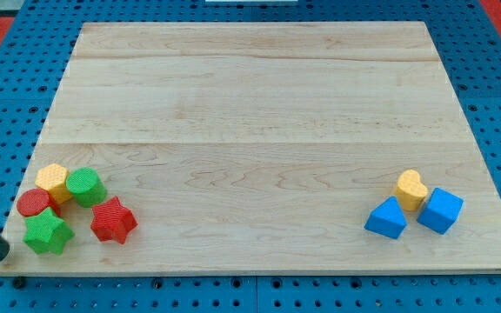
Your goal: Move the two stars below the green circles
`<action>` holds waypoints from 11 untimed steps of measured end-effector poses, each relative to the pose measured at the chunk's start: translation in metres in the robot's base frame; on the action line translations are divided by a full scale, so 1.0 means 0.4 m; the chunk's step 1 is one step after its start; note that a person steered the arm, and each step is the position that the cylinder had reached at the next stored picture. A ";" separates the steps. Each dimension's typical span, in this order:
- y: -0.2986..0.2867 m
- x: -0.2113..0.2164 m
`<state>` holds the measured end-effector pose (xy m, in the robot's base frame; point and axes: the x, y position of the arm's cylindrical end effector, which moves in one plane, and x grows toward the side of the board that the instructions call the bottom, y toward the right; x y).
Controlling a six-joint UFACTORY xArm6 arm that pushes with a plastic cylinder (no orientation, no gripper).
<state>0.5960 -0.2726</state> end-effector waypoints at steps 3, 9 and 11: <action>0.011 0.029; 0.809 0.052; 1.318 -0.010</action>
